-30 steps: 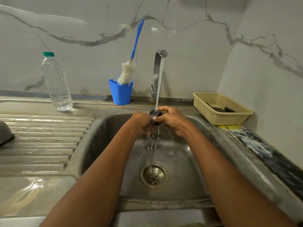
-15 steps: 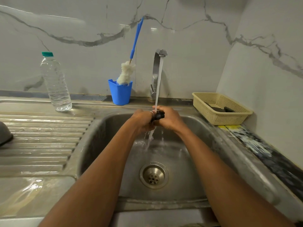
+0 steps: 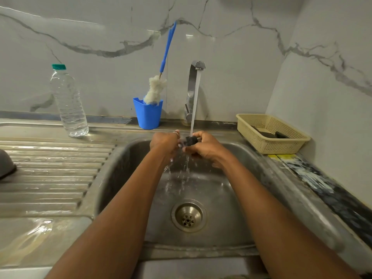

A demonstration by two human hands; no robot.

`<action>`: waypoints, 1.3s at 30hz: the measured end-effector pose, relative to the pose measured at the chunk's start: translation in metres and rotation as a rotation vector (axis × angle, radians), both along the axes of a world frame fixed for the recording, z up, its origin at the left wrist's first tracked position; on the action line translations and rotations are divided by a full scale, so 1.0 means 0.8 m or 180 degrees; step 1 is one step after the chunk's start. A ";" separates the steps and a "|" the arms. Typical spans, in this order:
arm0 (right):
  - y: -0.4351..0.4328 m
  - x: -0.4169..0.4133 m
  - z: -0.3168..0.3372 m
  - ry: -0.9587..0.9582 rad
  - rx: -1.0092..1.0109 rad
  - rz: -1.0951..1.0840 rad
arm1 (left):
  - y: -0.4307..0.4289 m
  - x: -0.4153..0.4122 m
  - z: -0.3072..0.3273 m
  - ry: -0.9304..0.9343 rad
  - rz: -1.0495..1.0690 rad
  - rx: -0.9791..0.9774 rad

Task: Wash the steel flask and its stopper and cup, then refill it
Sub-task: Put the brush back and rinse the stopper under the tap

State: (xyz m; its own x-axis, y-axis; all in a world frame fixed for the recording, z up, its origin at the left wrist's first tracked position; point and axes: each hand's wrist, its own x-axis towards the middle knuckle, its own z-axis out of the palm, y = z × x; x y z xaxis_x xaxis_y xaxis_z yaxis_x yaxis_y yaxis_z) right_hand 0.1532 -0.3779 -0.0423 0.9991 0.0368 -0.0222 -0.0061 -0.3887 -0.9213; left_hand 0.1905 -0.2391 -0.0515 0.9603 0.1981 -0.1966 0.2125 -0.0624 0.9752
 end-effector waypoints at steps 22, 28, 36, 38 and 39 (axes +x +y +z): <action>0.010 0.020 -0.013 -0.0196 -0.0100 -0.0330 | -0.026 0.034 0.080 -0.0618 -0.0867 0.0373; 0.010 0.018 -0.012 -0.0242 -0.0164 -0.0326 | -0.038 0.039 0.084 -0.0727 -0.0993 0.0553; 0.008 0.010 -0.009 -0.0305 -0.0198 -0.0413 | -0.034 0.022 0.088 -0.0971 -0.1491 0.1084; 0.009 0.006 -0.008 -0.0324 -0.0269 -0.0399 | -0.025 0.012 0.083 -0.1099 -0.1572 0.1199; 0.009 0.005 -0.006 -0.0347 -0.0337 -0.0416 | -0.021 0.004 0.079 -0.1112 -0.1553 0.1275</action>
State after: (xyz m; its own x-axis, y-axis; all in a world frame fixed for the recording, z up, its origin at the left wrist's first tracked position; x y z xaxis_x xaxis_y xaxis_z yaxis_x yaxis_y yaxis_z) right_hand 0.1570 -0.3710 -0.0473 0.9919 -0.0902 0.0895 0.0346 -0.4858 -0.8734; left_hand 0.1937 -0.2555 0.0120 0.9512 -0.2769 0.1362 -0.2509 -0.4376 0.8635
